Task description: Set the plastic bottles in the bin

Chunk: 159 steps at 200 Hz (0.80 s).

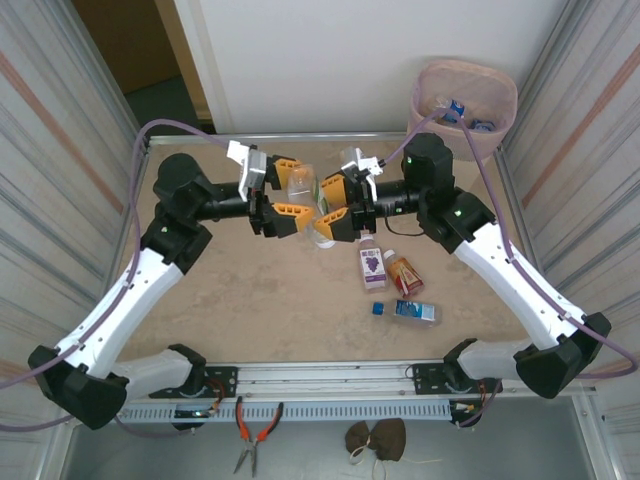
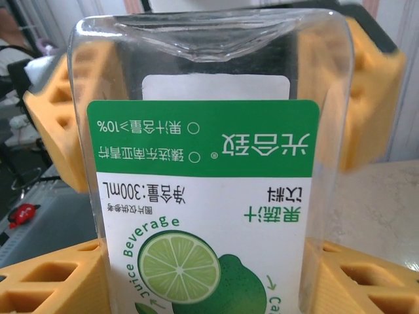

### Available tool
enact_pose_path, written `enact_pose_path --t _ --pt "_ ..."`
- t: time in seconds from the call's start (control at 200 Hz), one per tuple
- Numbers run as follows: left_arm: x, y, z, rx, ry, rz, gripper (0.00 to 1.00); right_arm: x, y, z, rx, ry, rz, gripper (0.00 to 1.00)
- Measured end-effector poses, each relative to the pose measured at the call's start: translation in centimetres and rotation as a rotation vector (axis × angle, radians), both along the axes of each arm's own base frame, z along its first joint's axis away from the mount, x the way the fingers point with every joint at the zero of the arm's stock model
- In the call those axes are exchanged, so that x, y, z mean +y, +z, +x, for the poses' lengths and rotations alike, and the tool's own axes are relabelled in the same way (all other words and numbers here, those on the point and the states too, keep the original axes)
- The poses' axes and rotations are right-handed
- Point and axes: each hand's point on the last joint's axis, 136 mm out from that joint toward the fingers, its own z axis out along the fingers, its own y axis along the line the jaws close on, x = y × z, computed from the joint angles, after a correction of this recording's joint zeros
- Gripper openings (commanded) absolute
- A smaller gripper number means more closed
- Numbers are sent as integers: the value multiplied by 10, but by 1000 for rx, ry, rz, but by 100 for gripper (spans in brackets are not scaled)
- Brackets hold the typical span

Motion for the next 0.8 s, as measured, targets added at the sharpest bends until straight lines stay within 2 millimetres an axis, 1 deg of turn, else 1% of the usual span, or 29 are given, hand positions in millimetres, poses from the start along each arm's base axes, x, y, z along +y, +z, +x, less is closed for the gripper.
enact_pose_path --t 0.09,0.185,0.245,0.321,0.406,0.481,0.616,0.696,0.797 --pt "6 7 1 -23 57 -18 82 -4 0 5 3 -19 -2 57" --pt "11 8 6 -33 119 -28 83 -12 4 14 2 -50 2 56" --pt "15 6 6 -32 137 -28 84 -23 7 30 10 -119 3 56" --pt "18 4 5 -34 154 -31 84 -42 12 56 21 -232 6 56" --pt "23 3 5 -36 174 -35 84 -67 19 86 42 -374 15 55" --pt "25 3 7 -35 190 -36 84 -90 28 111 73 -499 35 52" --pt "25 1 10 -29 200 -35 84 -140 42 165 161 -760 105 51" --pt "25 -2 11 -22 205 -34 84 -175 40 200 235 -942 164 47" --pt "25 -7 15 -9 215 -34 84 -219 27 240 340 -1154 243 46"
